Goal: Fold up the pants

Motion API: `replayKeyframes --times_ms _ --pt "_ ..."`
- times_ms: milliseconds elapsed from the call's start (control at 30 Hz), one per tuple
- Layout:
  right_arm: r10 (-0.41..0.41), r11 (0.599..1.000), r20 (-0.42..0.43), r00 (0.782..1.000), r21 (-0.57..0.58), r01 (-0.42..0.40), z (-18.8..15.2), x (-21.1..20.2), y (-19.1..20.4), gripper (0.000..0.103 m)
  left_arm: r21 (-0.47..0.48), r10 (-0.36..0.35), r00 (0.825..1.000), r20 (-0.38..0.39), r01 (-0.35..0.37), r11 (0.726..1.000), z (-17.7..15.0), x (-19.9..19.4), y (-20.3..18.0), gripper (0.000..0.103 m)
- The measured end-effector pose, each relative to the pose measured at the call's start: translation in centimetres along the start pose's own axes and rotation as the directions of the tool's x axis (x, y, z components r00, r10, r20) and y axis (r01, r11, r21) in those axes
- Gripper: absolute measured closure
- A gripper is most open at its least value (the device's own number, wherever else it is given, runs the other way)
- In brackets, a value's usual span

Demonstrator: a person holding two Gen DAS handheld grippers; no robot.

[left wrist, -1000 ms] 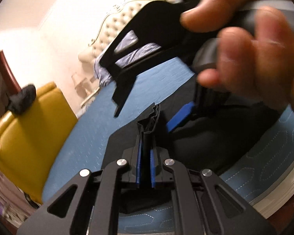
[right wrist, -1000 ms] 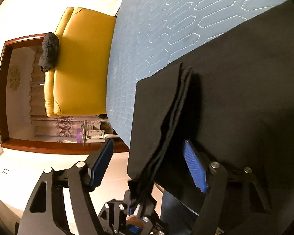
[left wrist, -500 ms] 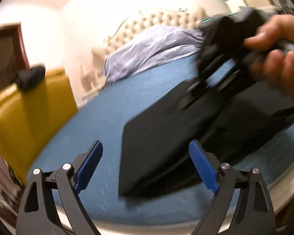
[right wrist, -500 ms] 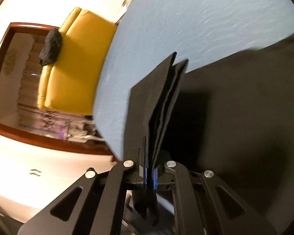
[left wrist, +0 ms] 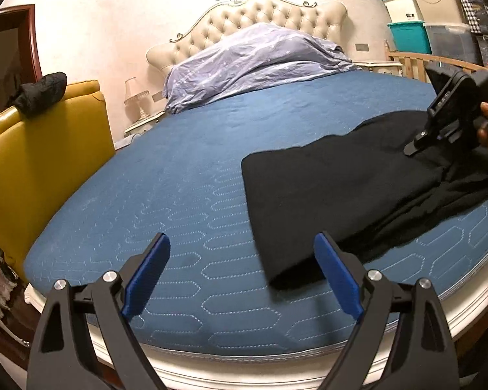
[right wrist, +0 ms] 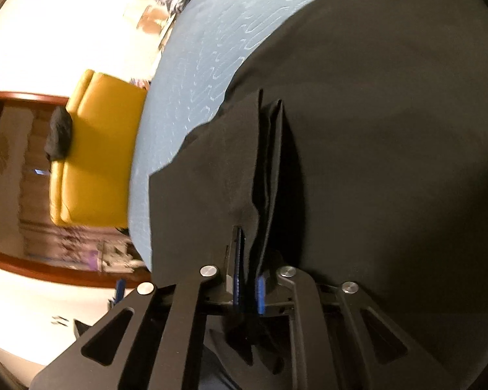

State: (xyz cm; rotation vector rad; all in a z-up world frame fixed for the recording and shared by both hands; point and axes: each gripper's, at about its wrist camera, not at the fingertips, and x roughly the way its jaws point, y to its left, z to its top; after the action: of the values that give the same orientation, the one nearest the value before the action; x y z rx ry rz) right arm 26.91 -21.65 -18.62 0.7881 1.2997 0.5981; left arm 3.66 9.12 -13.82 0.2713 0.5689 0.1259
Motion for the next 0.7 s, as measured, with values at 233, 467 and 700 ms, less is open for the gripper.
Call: replayKeyframes --times_ms 233,467,700 --pt "0.038 0.999 0.073 0.997 -0.021 -0.036 1.6 -1.4 0.8 0.034 -0.022 0.007 1.000 -0.012 -0.007 1.000 0.1 0.0 0.5 0.012" --pt "-0.068 0.997 0.070 0.995 -0.036 0.071 3.5 -0.6 1.6 0.096 -0.041 0.022 1.000 -0.002 -0.023 0.999 0.2 -0.5 1.0 0.012" --pt "-0.138 0.989 0.120 0.983 -0.036 0.143 0.7 -2.4 0.9 0.098 -0.052 0.013 1.000 0.006 -0.013 0.999 0.4 -0.8 1.0 0.011"
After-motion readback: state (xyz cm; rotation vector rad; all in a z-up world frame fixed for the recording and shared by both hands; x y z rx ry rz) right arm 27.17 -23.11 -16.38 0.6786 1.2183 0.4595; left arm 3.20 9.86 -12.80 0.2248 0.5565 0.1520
